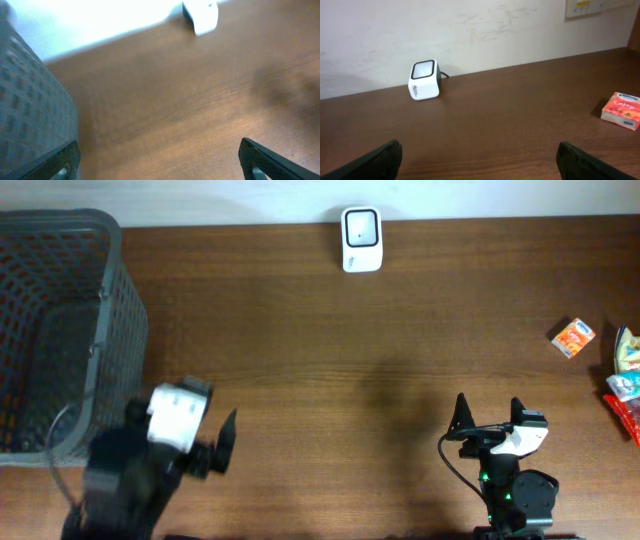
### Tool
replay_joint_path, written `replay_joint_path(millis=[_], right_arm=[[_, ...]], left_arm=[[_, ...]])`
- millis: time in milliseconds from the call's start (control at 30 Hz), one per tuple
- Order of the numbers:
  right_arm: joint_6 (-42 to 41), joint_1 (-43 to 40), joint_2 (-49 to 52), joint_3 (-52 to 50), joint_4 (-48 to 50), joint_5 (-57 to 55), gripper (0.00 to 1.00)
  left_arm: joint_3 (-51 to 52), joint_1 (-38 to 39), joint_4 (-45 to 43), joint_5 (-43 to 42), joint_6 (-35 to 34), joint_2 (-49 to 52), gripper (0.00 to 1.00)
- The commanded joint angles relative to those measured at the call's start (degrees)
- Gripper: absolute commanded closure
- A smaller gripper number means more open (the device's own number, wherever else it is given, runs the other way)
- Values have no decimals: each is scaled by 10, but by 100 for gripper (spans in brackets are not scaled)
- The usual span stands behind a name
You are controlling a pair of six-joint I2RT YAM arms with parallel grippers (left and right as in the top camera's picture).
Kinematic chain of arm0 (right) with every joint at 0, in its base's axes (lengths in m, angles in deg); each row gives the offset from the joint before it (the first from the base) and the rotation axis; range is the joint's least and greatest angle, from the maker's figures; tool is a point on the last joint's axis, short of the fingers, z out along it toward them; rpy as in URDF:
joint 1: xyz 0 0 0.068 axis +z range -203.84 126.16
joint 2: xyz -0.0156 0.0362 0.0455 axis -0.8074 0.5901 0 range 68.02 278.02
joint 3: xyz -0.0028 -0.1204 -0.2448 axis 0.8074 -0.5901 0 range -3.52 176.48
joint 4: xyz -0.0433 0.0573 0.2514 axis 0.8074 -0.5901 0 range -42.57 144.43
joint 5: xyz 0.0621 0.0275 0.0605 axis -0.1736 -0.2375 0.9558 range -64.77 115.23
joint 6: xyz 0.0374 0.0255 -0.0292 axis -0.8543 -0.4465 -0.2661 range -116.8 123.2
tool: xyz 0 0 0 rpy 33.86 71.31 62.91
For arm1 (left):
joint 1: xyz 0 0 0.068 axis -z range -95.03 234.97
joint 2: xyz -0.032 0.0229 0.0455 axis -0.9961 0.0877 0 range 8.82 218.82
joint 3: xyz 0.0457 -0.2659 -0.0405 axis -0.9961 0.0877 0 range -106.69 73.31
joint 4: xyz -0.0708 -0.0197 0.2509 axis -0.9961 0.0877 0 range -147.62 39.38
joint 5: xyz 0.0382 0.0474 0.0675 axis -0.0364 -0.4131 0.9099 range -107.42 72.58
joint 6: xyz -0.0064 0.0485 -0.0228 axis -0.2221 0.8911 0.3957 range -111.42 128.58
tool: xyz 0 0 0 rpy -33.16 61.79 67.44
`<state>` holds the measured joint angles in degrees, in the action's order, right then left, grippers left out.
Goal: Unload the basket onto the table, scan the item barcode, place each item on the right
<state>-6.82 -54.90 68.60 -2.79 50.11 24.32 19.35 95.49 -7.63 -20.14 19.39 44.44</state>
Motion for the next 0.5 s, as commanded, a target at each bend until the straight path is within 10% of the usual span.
replay_joint_path(millis=[0, 467], right_arm=[[6, 3, -4, -4, -4, 3, 2], [6, 3, -4, -4, -4, 3, 2]], left_arm=[[75, -3, -22, -6, 30, -133, 1], [286, -51, -239, -7, -3, -290, 1]])
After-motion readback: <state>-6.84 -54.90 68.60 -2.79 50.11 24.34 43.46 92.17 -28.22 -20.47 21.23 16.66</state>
